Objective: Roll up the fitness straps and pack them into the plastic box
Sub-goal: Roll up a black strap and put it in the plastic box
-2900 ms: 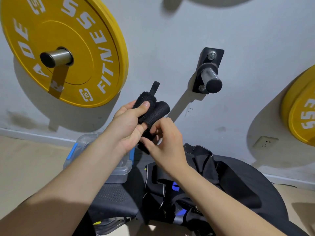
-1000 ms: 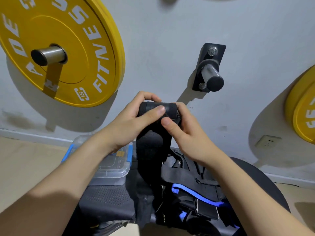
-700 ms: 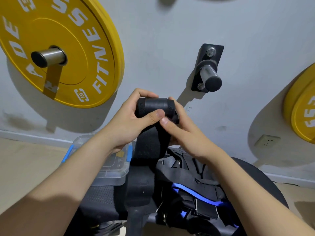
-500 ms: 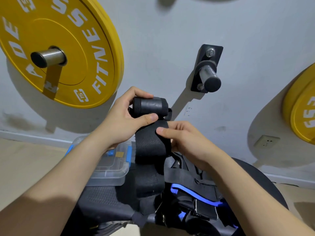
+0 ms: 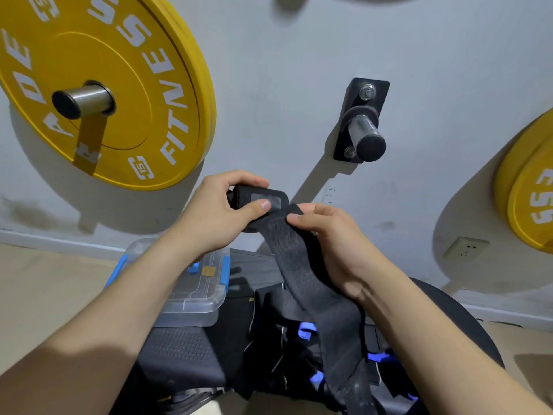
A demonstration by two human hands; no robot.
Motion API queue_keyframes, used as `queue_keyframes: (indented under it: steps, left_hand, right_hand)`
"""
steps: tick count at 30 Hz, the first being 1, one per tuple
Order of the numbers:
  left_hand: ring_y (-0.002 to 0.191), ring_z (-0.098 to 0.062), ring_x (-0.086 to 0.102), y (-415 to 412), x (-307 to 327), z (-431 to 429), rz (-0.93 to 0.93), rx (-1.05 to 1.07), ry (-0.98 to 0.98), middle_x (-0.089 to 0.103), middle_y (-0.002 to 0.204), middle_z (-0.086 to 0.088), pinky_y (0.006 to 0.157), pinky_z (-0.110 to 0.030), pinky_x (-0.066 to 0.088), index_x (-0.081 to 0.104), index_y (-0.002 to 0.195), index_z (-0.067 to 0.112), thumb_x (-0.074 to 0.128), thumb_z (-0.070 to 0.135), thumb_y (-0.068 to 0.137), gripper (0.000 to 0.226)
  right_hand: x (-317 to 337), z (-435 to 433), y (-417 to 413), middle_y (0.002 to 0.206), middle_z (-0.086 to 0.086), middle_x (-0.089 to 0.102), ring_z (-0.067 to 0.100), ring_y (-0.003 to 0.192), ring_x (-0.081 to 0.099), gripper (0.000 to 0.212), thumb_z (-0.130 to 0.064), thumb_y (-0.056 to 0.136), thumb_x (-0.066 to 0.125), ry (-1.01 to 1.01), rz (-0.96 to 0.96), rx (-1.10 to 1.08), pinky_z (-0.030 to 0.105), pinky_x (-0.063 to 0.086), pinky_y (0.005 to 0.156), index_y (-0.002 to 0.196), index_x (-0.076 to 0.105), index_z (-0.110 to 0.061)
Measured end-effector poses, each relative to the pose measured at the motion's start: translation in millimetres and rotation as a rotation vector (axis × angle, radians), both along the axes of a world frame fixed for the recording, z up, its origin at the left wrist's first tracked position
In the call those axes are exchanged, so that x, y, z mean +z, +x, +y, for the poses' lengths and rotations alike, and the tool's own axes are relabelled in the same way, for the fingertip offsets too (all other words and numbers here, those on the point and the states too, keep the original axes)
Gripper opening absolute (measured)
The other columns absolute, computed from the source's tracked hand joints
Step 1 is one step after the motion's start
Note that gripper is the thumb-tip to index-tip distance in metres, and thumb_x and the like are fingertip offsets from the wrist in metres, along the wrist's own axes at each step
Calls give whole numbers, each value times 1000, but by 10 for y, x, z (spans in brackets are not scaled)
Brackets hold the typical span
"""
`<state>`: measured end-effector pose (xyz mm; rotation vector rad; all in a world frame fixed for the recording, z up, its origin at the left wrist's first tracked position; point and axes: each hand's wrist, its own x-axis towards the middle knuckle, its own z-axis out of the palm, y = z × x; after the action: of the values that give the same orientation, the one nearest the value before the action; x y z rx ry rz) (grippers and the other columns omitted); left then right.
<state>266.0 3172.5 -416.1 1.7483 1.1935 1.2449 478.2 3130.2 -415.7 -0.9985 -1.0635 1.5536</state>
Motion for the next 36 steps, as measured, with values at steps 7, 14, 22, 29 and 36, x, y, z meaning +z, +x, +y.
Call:
queue_keyframes:
  steps: [7,14,22,29,36]
  left_hand:
    - [86,-16,77,148,40,-88,-131,-156,-146,80,98,-8,71,-33,65,84,105,21,56,17,87,34]
    - [98,-7,77,97,-20,-62,137,-91,20,81,101,13,85,-30,65,82,107,35,84,25,92,18]
    - [105,-1,72,-3,67,-86,300,-178,-46,78,111,14,95,-25,53,72,122,36,92,17,83,48]
    - [103,-24,80,111,93,-173,-14,-272,-355,76,127,-2,77,-38,67,65,138,23,83,0,89,57]
    - [97,-27,82,158,117,-158,-285,-152,-442,82,110,-7,72,-51,69,71,125,10,72,2,99,27]
  right_hand:
    - [98,-7,56,89,10,76,20,69,72,23,-2,99,67,-27,88,-130,31,59,62,121,66,-12]
    - [175,-42,98,100,14,74,22,73,73,36,-2,93,72,-36,92,-129,30,60,62,127,67,-13]
    - [283,-47,275,129,20,72,41,130,67,36,-19,97,64,-48,403,-100,41,60,95,129,68,-3]
    - [150,169,277,133,20,74,36,117,75,17,-14,103,53,20,260,-61,34,64,86,119,54,-8]
    - [16,280,182,100,6,77,22,91,75,32,5,79,59,256,84,-335,32,60,85,106,68,-9]
